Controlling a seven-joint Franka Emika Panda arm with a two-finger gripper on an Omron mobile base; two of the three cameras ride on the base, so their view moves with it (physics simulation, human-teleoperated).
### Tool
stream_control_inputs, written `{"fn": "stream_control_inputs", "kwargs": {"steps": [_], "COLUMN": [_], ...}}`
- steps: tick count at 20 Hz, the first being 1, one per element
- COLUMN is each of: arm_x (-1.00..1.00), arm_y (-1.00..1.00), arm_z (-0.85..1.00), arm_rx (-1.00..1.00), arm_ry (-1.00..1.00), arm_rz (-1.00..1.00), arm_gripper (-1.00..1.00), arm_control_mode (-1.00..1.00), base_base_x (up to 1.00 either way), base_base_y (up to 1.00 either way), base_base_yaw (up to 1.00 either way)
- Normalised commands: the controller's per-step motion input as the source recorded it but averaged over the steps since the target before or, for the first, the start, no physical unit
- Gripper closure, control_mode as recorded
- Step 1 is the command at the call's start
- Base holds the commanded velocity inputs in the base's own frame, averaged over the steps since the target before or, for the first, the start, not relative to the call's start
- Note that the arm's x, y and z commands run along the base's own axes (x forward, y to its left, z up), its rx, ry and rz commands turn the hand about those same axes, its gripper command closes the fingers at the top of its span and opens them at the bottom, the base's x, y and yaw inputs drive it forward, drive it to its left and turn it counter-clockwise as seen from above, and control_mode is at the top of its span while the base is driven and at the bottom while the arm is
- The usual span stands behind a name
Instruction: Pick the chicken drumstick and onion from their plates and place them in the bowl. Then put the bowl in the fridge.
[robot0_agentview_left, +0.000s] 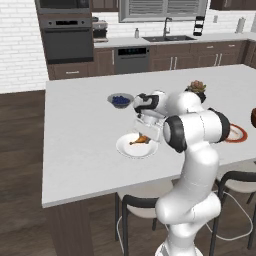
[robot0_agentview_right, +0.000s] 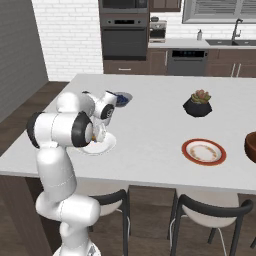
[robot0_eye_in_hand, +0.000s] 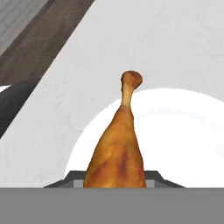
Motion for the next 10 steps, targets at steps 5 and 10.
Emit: {"fn": "stream_control_inputs", "kwargs": {"steps": [5,10], "arm_x": [-1.00,-0.88], "arm_y": [0.00,0.00], "arm_z": [0.49,0.42], "arm_rx": [0.00,0.00], "arm_ry": [-0.16,-0.14], "arm_rz": [-0.07,-0.07], "arm_gripper": [1.00,1.00], "arm_control_mode": [-1.00,-1.00], "base_base_x": [0.00,0.00], "base_base_y": [0.00,0.00], "base_base_yaw": [0.00,0.00]}}
